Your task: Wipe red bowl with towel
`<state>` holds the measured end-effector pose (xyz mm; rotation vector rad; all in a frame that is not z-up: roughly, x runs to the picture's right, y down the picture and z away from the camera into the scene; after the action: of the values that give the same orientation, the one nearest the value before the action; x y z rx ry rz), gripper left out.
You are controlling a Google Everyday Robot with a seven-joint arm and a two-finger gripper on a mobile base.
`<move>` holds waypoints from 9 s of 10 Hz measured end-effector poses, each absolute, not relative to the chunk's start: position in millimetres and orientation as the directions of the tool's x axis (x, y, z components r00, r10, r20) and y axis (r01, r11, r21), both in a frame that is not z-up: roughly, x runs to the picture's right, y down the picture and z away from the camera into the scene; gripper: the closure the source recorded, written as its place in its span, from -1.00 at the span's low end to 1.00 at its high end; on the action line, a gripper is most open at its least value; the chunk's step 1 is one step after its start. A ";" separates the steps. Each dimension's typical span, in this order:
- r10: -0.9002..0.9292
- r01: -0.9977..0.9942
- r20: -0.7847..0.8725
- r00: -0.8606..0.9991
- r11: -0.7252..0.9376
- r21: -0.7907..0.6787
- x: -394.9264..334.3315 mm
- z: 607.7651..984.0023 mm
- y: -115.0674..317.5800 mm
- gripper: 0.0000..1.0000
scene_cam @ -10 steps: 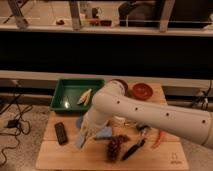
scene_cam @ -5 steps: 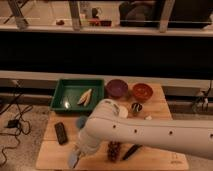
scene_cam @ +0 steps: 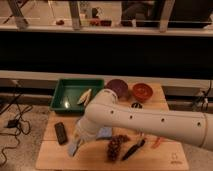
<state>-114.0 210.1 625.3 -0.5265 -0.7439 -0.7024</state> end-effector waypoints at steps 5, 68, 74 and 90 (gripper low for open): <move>-0.362 0.698 0.740 0.566 0.688 -0.198 -102.6 645.8 171.9 0.60; 0.031 0.038 0.133 0.991 0.872 -0.488 230.9 855.3 -42.7 0.60; 0.021 0.036 0.105 0.994 0.860 -0.508 240.3 882.3 -41.6 0.60; 0.030 -0.010 0.033 0.999 0.875 -0.484 279.0 865.2 -41.8 0.60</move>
<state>279.0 -41.8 865.2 -0.5052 -0.0397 0.0207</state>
